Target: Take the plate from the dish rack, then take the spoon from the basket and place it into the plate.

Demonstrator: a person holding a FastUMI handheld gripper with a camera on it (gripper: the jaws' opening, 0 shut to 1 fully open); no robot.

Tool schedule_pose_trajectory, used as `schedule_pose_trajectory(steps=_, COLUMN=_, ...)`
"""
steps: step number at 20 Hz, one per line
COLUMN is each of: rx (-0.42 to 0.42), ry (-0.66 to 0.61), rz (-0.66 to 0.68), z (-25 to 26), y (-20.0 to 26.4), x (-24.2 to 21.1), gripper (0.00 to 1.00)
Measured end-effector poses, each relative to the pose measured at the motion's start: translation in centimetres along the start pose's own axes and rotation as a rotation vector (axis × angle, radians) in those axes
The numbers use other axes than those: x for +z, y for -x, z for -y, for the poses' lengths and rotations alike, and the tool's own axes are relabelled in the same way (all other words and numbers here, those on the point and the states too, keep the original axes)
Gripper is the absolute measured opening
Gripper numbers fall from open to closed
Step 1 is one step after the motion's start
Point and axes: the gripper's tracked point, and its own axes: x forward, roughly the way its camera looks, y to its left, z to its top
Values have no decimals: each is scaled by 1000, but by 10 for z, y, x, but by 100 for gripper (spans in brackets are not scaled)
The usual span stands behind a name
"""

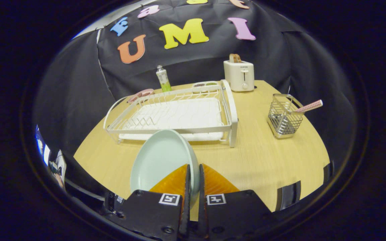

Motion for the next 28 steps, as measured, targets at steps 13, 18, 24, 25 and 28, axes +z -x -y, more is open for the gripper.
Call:
schedule_pose_trajectory(steps=13, rx=-91, ry=87, rz=116, z=42, y=-21, x=-15, gripper=30)
schedule_pose_trajectory(steps=18, rx=-110, ry=76, rz=310, z=66, y=-2, x=9, gripper=84)
schedule_pose_trajectory(steps=24, rx=-251, ry=55, rz=512, z=137, y=30, x=51, gripper=100)
schedule_pose_trajectory(steps=25, rx=-274, ry=49, rz=529, z=149, y=31, x=55, gripper=100)
schedule_pose_trajectory(steps=28, rx=-297, ry=-24, rz=544, z=181, y=31, x=67, gripper=100)
